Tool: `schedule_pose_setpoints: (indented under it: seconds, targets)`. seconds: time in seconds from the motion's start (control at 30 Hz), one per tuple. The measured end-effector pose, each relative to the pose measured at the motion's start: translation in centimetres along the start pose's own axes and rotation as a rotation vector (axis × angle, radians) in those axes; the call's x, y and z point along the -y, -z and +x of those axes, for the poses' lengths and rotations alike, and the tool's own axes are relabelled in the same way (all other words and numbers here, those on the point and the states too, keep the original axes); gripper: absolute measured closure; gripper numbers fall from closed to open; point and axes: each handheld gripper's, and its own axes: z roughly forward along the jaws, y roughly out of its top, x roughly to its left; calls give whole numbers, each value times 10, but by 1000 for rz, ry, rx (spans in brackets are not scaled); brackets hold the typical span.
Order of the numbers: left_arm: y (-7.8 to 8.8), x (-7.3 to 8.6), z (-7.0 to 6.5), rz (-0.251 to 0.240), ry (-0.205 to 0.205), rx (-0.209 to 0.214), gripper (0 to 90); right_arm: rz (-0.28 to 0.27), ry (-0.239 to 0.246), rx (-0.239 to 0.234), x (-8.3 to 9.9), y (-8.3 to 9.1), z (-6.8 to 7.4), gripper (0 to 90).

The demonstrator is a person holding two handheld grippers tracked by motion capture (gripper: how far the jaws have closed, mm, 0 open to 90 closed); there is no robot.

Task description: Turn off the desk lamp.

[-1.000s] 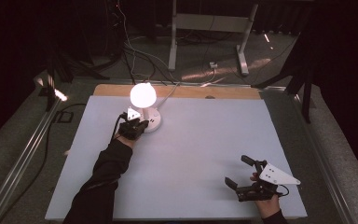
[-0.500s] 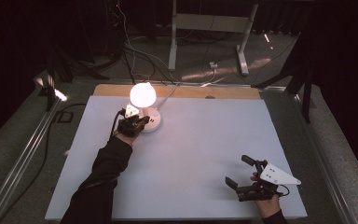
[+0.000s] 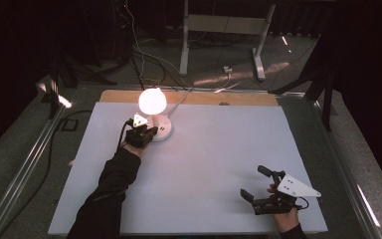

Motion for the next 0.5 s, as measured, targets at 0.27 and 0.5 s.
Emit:
schedule_pose_setpoints:
  seconds: [0.27,0.5]
  targets:
    - [-2,1,0,13,-2,-3,900,1,-1,2,0,0,0,0]
    - [-3,1,-3,17,-30,-20,900,7,1,-2,0,-1,1,0]
